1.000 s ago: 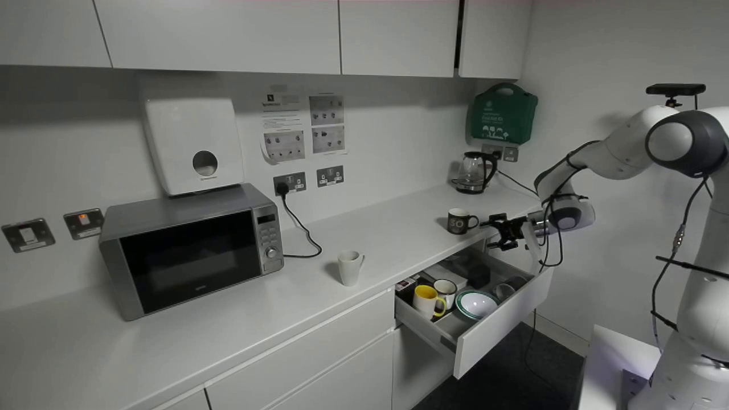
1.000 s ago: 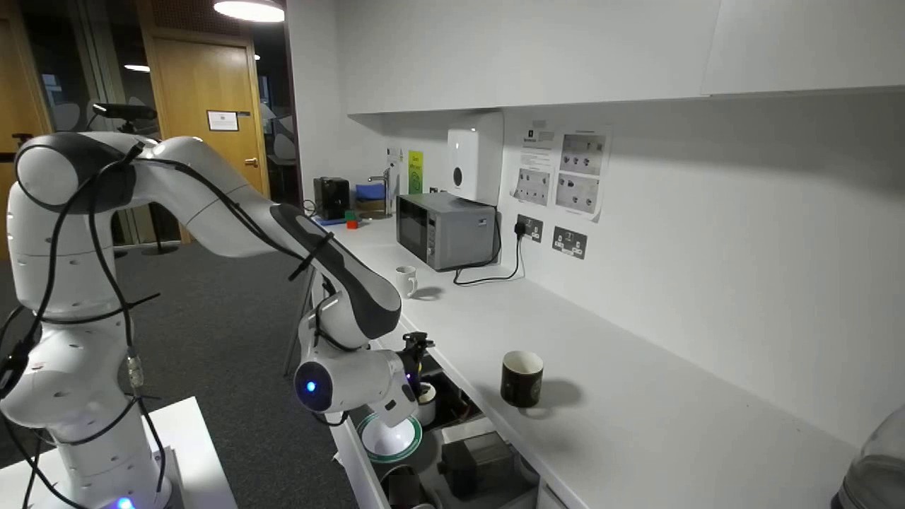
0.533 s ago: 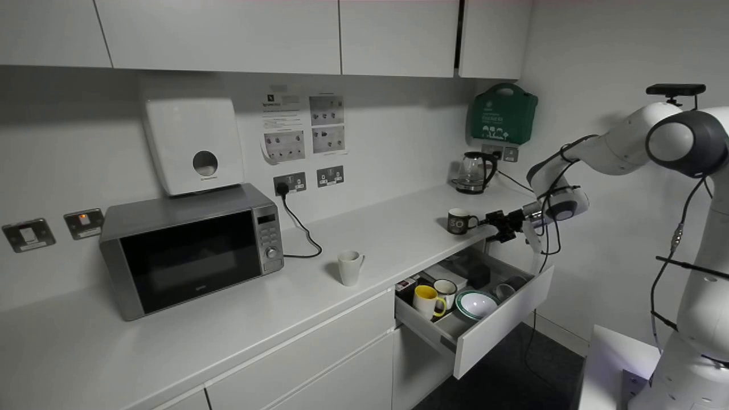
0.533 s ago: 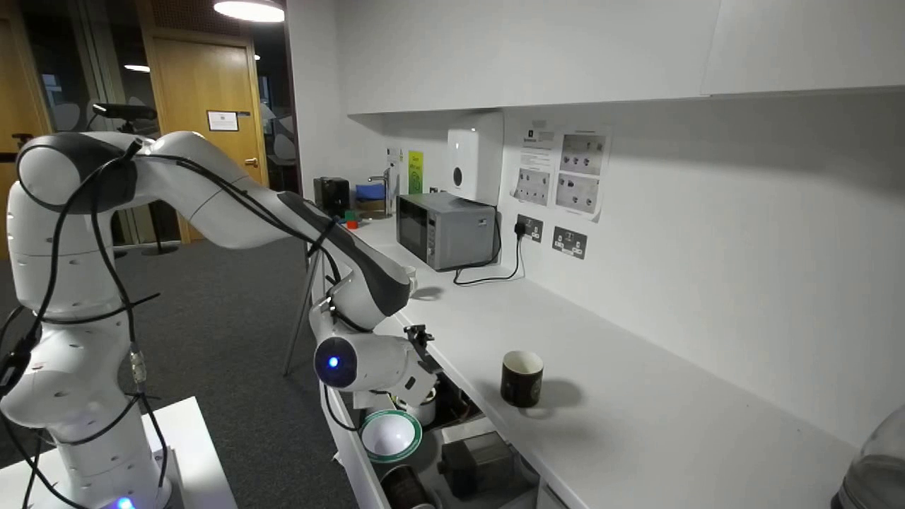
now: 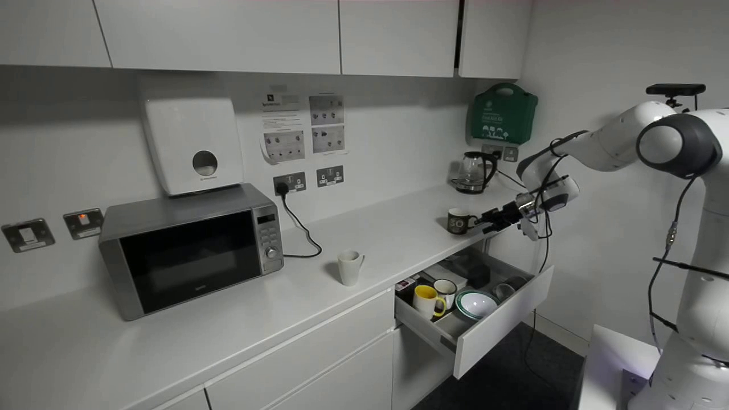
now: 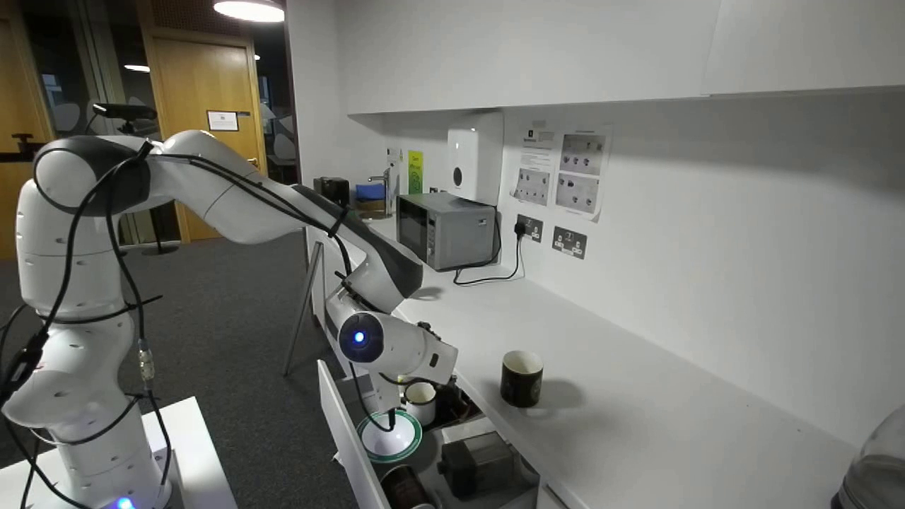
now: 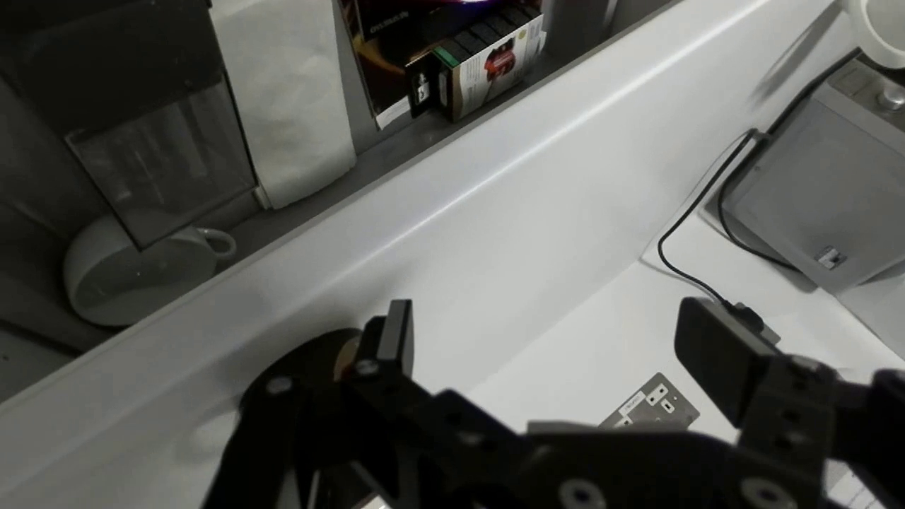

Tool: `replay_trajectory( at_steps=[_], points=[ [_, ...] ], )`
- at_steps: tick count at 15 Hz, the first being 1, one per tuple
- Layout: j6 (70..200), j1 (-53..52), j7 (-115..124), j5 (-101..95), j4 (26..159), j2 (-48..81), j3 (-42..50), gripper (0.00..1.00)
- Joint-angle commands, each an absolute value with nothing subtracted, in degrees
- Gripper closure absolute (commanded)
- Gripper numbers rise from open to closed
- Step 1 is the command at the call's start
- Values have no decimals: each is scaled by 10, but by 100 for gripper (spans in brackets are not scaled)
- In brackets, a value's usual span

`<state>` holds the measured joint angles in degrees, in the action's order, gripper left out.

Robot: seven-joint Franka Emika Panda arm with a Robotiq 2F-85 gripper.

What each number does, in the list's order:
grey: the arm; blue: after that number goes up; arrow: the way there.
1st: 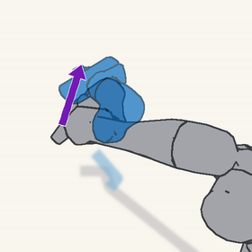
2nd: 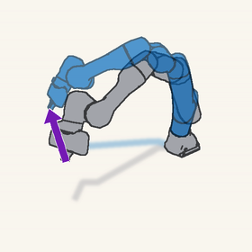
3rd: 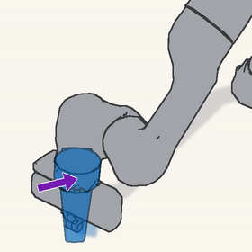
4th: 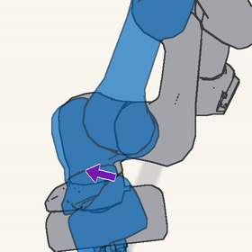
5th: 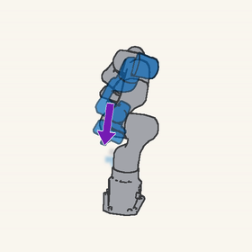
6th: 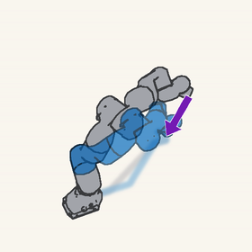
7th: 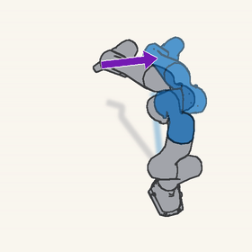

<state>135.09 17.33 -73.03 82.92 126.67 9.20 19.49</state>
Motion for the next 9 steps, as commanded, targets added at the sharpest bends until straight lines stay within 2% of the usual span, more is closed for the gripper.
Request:
replay_trajectory(
  at_steps=[1, 9],
  points=[
    [1388, 173, -781, 818, 1217, 127, 184, 0],
    [1447, 179, -822, 813, 1126, 202, 171, 0]
  ],
)
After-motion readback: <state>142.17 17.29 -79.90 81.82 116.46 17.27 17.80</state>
